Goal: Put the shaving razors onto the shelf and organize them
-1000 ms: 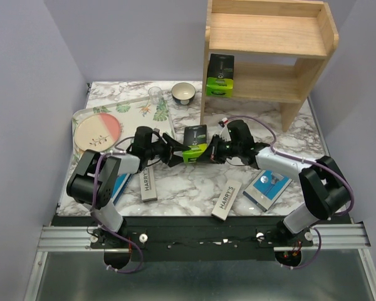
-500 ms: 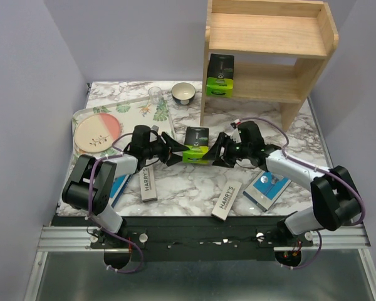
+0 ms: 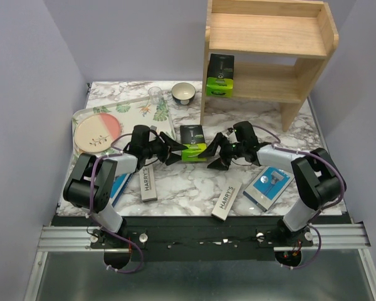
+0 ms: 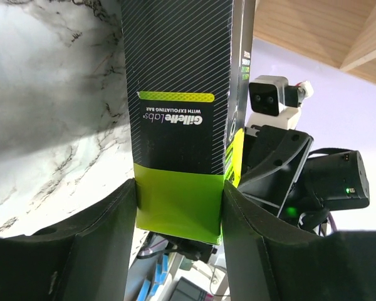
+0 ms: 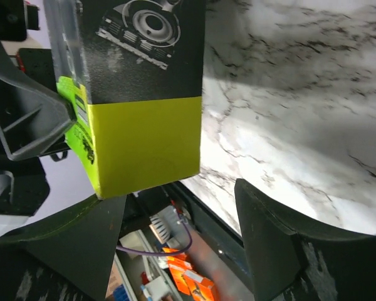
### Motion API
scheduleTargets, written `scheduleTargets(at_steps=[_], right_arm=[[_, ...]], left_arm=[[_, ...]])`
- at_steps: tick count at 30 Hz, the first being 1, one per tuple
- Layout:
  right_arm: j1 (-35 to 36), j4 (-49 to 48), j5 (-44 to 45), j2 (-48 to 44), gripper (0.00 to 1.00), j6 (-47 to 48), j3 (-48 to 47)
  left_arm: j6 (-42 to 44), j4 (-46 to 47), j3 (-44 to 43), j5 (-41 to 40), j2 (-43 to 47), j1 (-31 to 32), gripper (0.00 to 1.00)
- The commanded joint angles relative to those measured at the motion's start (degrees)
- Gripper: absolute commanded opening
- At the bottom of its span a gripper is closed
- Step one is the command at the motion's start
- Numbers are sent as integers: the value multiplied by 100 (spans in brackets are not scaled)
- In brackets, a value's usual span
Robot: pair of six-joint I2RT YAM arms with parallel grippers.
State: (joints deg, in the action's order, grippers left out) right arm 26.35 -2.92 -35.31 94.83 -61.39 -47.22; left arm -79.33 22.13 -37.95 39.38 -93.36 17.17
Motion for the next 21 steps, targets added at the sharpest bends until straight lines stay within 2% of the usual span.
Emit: scheduleTargets(at_steps=[1, 12, 16, 21], right_arm=[[-24, -499, -336, 168, 77, -453, -393], [-104, -253, -345, 9, 77, -506, -332], [-112, -349, -240, 264, 79, -611, -296], [-104, -420, -231, 694, 79, -638, -700]], left_arm=[[-30, 222, -63, 281, 11, 32, 36], [-82, 204, -151, 281, -94, 32, 36], [-118, 265, -186, 325, -68, 50, 37], [-127, 222, -81, 308, -7, 59, 38]])
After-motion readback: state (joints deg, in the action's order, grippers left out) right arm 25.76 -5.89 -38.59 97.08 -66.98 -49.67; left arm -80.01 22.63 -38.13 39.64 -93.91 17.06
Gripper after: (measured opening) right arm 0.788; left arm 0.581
